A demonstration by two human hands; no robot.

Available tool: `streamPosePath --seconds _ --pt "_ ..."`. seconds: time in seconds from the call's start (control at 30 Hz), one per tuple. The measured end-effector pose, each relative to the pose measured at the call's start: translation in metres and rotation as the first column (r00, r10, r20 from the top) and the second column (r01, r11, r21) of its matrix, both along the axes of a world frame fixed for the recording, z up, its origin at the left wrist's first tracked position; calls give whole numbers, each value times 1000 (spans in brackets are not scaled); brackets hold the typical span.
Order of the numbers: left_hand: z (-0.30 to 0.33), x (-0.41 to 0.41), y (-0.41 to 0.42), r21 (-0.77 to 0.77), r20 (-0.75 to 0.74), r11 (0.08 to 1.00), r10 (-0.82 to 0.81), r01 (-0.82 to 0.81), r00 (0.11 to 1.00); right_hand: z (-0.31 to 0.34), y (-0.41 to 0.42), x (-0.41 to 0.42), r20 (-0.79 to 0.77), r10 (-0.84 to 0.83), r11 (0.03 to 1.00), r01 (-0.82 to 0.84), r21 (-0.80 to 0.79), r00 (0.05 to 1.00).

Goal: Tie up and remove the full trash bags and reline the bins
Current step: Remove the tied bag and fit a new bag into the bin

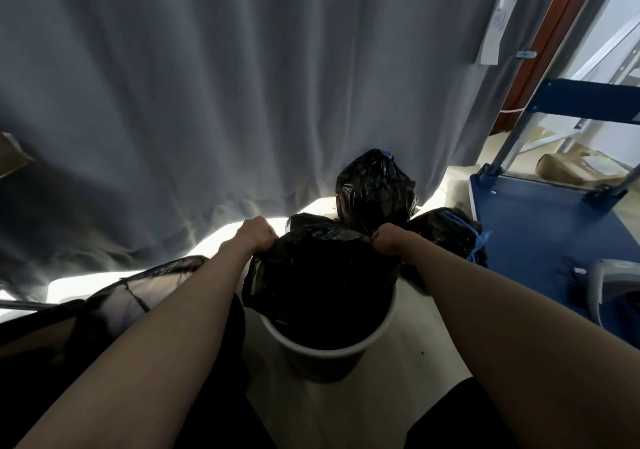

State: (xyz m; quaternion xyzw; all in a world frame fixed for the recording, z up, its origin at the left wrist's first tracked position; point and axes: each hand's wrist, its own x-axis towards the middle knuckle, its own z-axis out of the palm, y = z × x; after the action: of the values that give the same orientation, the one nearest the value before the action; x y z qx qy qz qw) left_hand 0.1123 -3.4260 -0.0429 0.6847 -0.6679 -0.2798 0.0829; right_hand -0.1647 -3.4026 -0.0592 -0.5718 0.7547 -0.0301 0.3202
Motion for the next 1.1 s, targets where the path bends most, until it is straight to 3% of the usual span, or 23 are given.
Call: streamPosePath --seconds 0.17,0.5,0.7,0.83,1.1 --pt "6 8 1 -87 -81 993 76 -83 994 15 8 1 46 -11 1000 10 26 999" --pt "7 15 7 170 -58 984 56 -45 997 28 23 1 -10 41 984 -39 173 999" --pt "19 23 16 229 -38 973 50 -40 998 38 36 -4 70 -80 984 68 165 994" --pt "22 41 27 338 -1 935 109 -103 994 47 52 -12 118 -139 948 98 304 983" --pt "40 49 52 357 -155 929 158 -93 975 62 75 -15 262 -225 931 128 342 939"
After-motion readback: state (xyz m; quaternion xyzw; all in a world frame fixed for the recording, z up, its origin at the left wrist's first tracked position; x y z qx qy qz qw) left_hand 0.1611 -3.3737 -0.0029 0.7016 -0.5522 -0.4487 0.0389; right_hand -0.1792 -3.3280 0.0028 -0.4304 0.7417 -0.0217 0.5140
